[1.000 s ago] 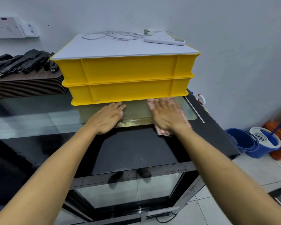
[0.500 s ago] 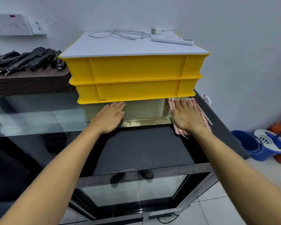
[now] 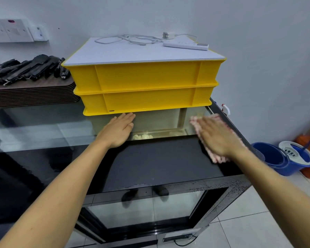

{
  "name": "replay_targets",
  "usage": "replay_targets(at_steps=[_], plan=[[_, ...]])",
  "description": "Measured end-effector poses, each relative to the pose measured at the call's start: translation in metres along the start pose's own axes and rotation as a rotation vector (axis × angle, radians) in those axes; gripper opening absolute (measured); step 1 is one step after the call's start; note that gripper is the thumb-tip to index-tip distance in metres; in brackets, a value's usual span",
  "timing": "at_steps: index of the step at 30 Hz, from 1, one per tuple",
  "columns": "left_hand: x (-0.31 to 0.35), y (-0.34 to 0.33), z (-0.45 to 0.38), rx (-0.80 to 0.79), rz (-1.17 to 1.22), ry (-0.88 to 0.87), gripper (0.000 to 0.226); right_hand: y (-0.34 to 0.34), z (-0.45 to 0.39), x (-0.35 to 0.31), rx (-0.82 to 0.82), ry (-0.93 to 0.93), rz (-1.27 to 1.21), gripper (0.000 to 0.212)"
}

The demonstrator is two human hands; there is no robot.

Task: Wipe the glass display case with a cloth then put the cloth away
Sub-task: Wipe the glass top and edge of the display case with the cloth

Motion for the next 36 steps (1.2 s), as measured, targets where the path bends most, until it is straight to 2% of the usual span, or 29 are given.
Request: replay_targets(at_steps=[2, 4, 6, 9, 11, 13, 15, 17, 19, 20, 21, 23, 25, 27, 29, 31, 32, 34, 36], plan=[[0.000, 0.000, -0.001, -0.002, 0.000, 0.003, 0.053, 0.003, -0.024, 0.033, 0.028, -0.242, -0.044, 0.081], [0.001, 0.000, -0.001, -0.002, 0.005, 0.008, 0.052, 0.000, -0.045, 0.010, 0.073, -0.344, -0.025, 0.080], [0.000, 0.000, -0.002, -0.002, 0.007, 0.007, 0.052, -0.005, -0.055, -0.061, 0.120, -0.182, -0.058, 0.082], [-0.001, -0.001, -0.002, -0.001, 0.016, 0.006, 0.052, -0.023, -0.035, -0.165, 0.001, 0.127, -0.108, 0.064], [-0.001, -0.001, 0.000, 0.000, 0.019, 0.011, 0.052, -0.023, -0.023, -0.172, -0.027, 0.241, -0.120, 0.060], [0.000, 0.000, 0.001, 0.004, 0.010, 0.012, 0.052, -0.017, -0.022, -0.131, 0.026, 0.258, -0.041, 0.062], [0.001, 0.000, 0.003, 0.004, 0.001, 0.014, 0.053, -0.004, -0.027, -0.060, 0.090, 0.104, 0.011, 0.073], [0.002, 0.000, 0.003, 0.004, -0.011, 0.017, 0.053, 0.006, -0.027, 0.006, 0.149, -0.165, -0.006, 0.079], [0.003, -0.001, 0.002, 0.008, -0.015, 0.023, 0.053, 0.007, -0.027, 0.023, 0.128, -0.403, -0.052, 0.075], [0.003, -0.001, 0.001, 0.009, -0.018, 0.024, 0.053, 0.005, -0.030, 0.006, 0.139, -0.432, -0.048, 0.073], [0.002, -0.001, 0.001, 0.008, -0.021, 0.024, 0.053, 0.004, -0.033, -0.025, 0.160, -0.380, -0.034, 0.069], [0.002, -0.001, 0.001, 0.005, -0.013, 0.019, 0.053, -0.006, -0.036, -0.109, 0.169, -0.113, -0.046, 0.062], [0.001, -0.001, 0.002, -0.006, 0.006, 0.013, 0.052, -0.025, -0.022, -0.179, 0.086, 0.154, -0.052, 0.066], [-0.001, 0.001, 0.002, -0.004, 0.014, 0.010, 0.052, -0.026, -0.004, -0.192, 0.031, 0.286, -0.082, 0.063], [0.000, 0.001, 0.003, -0.005, 0.007, 0.009, 0.052, -0.022, 0.006, -0.156, 0.040, 0.340, -0.021, 0.062], [0.001, 0.000, 0.005, -0.003, -0.002, 0.017, 0.052, -0.012, 0.004, -0.084, 0.089, 0.221, 0.030, 0.077], [0.002, 0.000, 0.006, 0.000, -0.007, 0.018, 0.052, -0.006, 0.002, -0.039, 0.132, 0.080, 0.032, 0.081], [0.005, 0.000, 0.007, 0.009, -0.033, 0.024, 0.053, 0.004, 0.004, 0.024, 0.183, -0.245, -0.016, 0.074], [0.006, 0.000, 0.007, 0.011, -0.042, 0.027, 0.053, 0.002, 0.007, 0.017, 0.141, -0.452, -0.042, 0.069]])
Point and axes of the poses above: each hand's wrist, its own z-axis away from the middle knuckle, its own y-axis out of the back of the hand, x = y × z, the point moved 6 cm from there along -z, towards the middle knuckle, and after that the axes turned 4 degrees about y, right-handed, at the moved point
